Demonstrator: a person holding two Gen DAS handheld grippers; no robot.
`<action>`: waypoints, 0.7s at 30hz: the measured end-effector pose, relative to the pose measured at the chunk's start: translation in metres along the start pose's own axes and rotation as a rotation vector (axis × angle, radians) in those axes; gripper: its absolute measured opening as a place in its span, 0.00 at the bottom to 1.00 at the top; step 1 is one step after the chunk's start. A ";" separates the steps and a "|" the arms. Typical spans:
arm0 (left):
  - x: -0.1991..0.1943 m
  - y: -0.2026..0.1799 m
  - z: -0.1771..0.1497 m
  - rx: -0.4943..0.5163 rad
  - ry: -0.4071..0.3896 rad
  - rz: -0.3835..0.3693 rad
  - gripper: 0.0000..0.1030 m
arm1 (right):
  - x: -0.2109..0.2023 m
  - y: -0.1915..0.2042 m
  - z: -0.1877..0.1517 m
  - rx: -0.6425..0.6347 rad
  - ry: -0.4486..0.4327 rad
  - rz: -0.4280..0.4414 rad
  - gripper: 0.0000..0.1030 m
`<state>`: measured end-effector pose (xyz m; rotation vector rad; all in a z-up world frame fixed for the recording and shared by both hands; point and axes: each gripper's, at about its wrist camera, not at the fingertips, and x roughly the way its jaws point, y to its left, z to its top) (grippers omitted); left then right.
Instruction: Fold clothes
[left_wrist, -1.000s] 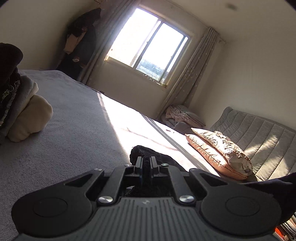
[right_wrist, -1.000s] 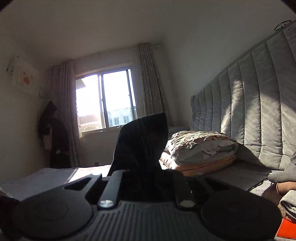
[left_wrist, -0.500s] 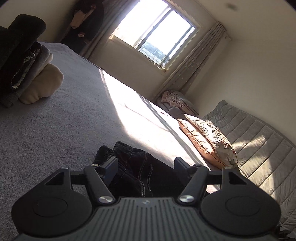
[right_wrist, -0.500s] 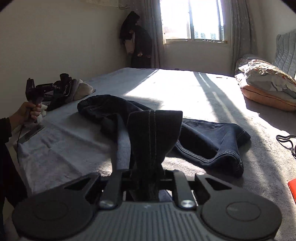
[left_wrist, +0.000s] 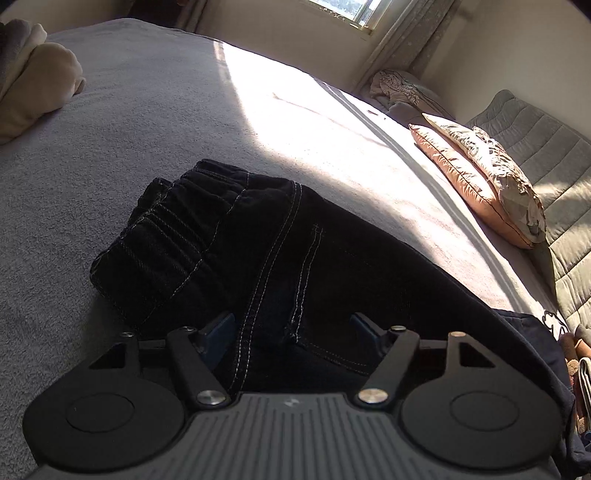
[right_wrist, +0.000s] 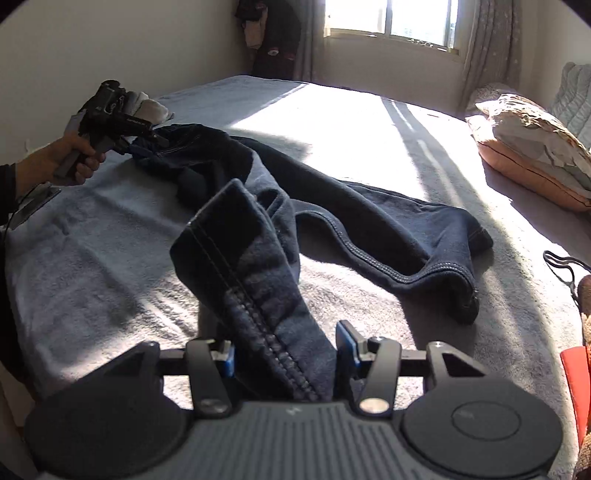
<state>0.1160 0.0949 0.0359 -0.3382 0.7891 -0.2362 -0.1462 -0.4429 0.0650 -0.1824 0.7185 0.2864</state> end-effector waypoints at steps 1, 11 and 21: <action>-0.002 0.000 0.000 0.014 0.004 0.036 0.33 | 0.003 -0.012 0.001 0.053 -0.003 -0.120 0.78; -0.029 0.010 0.000 -0.044 0.015 0.068 0.26 | 0.058 0.065 0.110 -0.006 -0.309 -0.164 0.76; -0.057 0.015 0.001 0.062 -0.027 0.115 0.24 | 0.260 0.198 0.220 -0.263 -0.098 -0.032 0.66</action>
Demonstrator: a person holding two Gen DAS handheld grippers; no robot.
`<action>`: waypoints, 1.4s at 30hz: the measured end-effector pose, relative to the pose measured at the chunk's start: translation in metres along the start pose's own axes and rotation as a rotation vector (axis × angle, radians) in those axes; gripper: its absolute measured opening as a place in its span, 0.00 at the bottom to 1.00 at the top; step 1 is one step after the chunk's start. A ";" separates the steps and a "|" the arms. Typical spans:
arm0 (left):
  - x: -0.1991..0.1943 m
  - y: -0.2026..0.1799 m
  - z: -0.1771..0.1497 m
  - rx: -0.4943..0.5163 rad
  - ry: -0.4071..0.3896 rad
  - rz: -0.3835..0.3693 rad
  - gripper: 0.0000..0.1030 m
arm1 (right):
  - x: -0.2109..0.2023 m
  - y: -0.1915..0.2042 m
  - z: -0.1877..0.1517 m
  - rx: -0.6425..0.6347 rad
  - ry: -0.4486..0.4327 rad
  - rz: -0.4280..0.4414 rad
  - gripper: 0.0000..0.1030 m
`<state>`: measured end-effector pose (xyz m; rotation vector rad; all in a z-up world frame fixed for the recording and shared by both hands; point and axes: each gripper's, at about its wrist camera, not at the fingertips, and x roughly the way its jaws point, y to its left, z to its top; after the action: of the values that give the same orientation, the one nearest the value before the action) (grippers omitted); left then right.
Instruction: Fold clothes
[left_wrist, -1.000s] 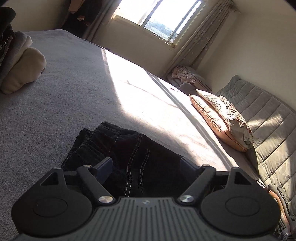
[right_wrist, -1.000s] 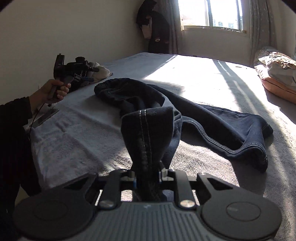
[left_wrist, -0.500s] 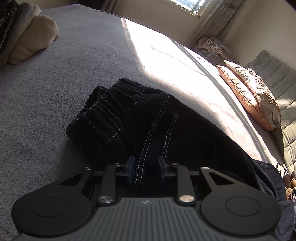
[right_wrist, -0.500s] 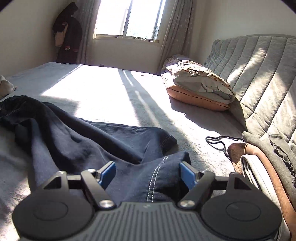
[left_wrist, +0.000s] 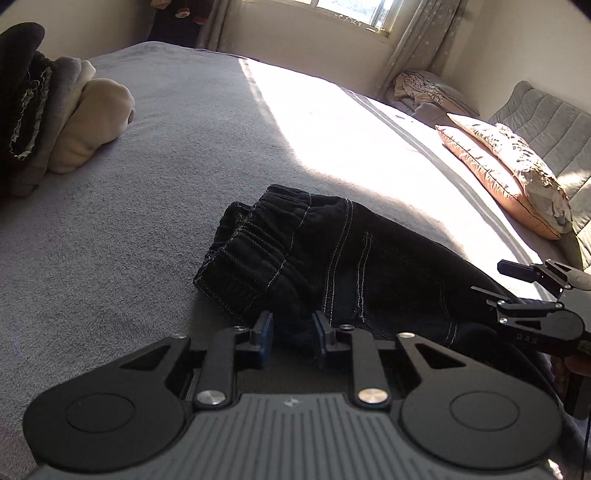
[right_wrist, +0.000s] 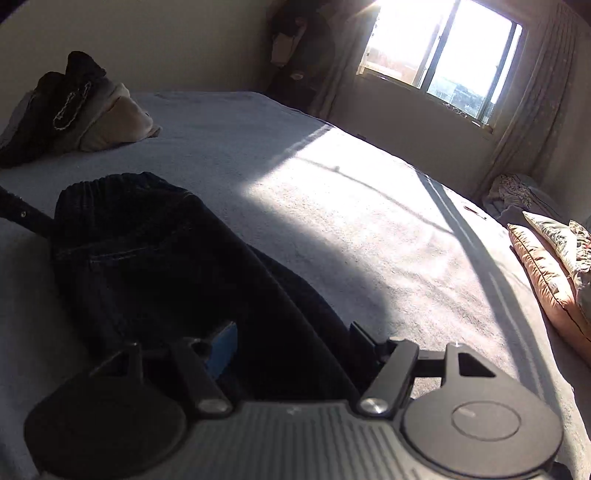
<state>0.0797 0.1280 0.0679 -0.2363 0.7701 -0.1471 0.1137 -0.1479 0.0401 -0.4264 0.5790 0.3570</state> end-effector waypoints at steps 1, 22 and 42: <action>-0.002 0.003 0.001 0.008 -0.005 0.006 0.24 | 0.014 0.004 0.004 0.001 0.025 0.014 0.66; -0.070 0.114 0.018 -0.333 -0.121 0.035 0.44 | -0.167 0.200 -0.089 -0.222 -0.042 0.230 0.12; -0.016 -0.003 -0.012 0.029 0.082 -0.108 0.59 | -0.258 -0.132 -0.199 0.856 0.054 -0.418 0.72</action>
<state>0.0592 0.1269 0.0709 -0.2456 0.8360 -0.2716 -0.1190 -0.4083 0.0802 0.2735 0.6223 -0.3113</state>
